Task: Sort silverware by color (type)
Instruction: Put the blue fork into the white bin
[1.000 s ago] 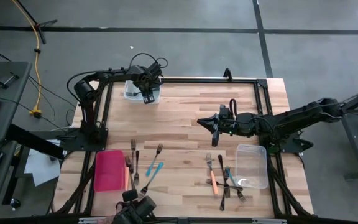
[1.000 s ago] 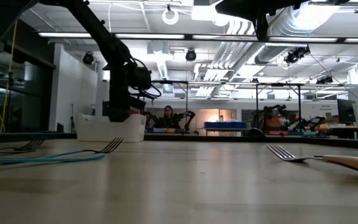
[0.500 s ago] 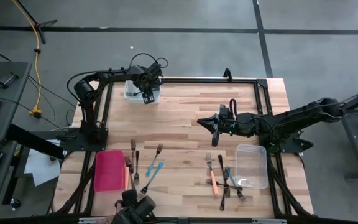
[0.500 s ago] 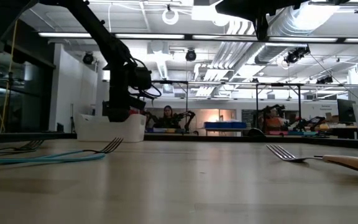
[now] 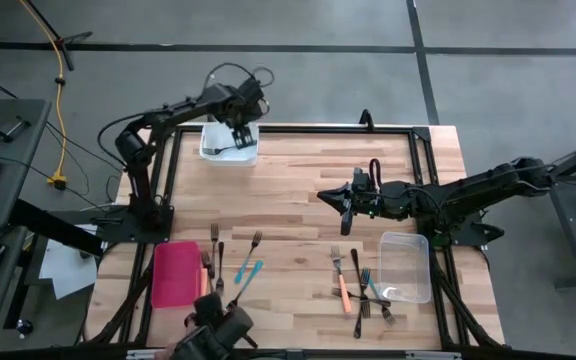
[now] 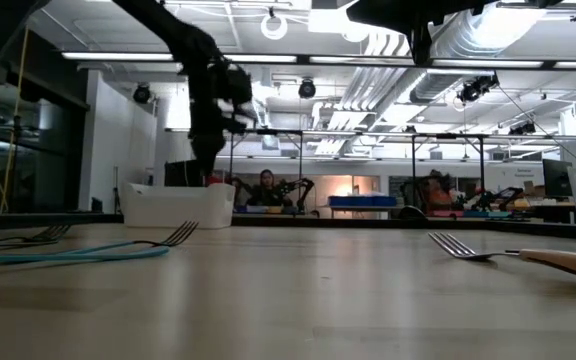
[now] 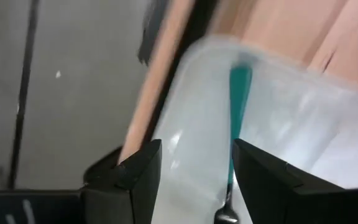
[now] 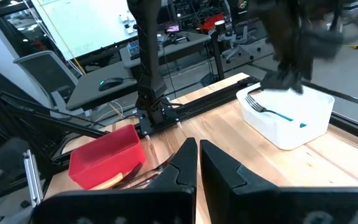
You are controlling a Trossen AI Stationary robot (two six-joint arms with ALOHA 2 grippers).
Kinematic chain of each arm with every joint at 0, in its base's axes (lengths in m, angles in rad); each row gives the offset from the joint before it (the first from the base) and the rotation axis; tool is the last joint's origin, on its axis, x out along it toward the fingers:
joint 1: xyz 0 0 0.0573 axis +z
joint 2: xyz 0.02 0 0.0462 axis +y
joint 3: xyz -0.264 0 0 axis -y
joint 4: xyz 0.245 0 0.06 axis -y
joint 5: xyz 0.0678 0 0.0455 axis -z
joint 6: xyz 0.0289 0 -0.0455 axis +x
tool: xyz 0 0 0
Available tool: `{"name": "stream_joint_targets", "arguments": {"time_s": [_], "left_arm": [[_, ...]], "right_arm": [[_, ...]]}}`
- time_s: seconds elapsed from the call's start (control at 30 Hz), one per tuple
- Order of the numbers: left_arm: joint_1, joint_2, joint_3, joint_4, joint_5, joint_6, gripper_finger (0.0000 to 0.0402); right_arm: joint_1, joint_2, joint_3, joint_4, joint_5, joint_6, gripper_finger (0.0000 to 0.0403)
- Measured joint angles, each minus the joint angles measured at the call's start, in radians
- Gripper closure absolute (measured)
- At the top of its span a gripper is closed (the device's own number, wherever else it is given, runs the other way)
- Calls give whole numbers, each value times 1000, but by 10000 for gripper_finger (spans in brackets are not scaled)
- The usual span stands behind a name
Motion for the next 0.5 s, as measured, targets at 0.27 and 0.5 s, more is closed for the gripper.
{"name": "stream_joint_targets", "arguments": {"time_s": [0.27, 0.5], "left_arm": [[3, -227, 13, 82, 278, -262, 215], [-94, -481, -79, 286, 424, -429, 215]], "right_arm": [[0, 0, 0, 0, 0, -1, 398], [0, 0, 0, 0, 0, -9, 398]]}}
